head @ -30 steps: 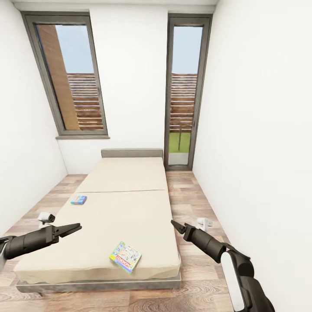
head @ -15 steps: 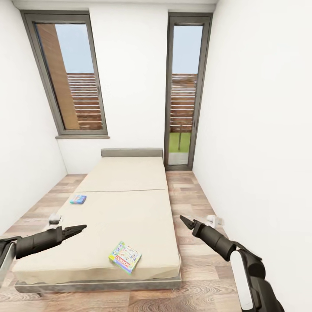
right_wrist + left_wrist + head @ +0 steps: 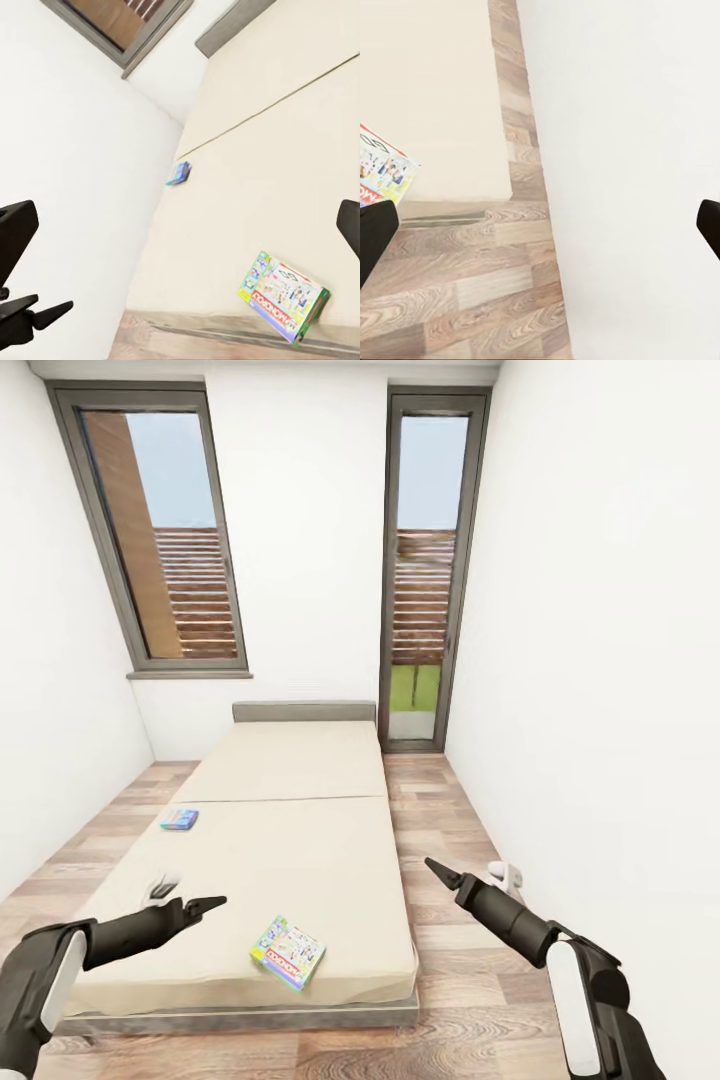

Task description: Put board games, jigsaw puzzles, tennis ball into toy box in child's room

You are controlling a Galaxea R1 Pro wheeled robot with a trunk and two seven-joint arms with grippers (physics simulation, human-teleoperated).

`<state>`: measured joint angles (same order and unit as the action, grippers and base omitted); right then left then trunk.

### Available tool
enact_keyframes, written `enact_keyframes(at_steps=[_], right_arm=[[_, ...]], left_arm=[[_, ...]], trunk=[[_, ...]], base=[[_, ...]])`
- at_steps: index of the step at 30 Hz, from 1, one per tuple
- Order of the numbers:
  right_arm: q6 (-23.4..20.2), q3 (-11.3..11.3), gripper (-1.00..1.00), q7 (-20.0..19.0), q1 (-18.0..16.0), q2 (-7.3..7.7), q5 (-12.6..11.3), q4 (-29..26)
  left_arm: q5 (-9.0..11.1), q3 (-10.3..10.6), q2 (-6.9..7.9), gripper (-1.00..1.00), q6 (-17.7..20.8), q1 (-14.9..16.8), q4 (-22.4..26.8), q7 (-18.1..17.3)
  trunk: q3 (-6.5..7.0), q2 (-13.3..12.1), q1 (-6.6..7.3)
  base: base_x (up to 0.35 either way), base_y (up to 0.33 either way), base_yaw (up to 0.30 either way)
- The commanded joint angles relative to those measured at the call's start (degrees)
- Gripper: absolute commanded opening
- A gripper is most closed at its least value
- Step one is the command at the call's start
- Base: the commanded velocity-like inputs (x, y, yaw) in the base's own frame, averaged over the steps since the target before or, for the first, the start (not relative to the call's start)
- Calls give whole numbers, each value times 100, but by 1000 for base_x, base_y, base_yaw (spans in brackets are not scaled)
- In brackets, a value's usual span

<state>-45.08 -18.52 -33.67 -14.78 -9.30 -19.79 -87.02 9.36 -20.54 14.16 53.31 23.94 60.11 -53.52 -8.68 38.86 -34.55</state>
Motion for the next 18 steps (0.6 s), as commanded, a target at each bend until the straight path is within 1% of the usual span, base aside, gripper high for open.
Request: enact_keyframes(at_steps=[1, 4, 7, 10, 15, 18], right_arm=[[-43, -8, 100, -24, -7, -10, -17, -1], [-55, -8, 100, -27, -7, -14, -32, 0], [-80, 4, 100, -28, -7, -21, -120, 1], [-86, 11, 100, -27, -7, -29, -247, 12], [-93, 7, 100, -30, -7, -20, -417, 22], [-96, 6, 100, -33, -7, -15, -473, 37]], left_arm=[[2, -5, -2, 100, 17, 12, -82, 10], [-2, -3, -6, 100, -80, 19, -295, 45], [-2, -3, -14, 100, -515, 22, -833, 137], [9, -3, -17, 100, -790, 23, -1189, 261], [38, -9, -11, 100, -902, 23, -1340, 315], [54, -18, -15, 100, -917, 23, -1381, 326]], trunk=[[-10, 10, -2], [-10, 10, -2], [-10, 10, -2], [-10, 10, -2], [-10, 10, -2], [-64, 131, -68]], base=[[0, 0, 0], [0, 0, 0], [0, 0, 0], [0, 0, 0], [0, 0, 0], [0, 0, 0]])
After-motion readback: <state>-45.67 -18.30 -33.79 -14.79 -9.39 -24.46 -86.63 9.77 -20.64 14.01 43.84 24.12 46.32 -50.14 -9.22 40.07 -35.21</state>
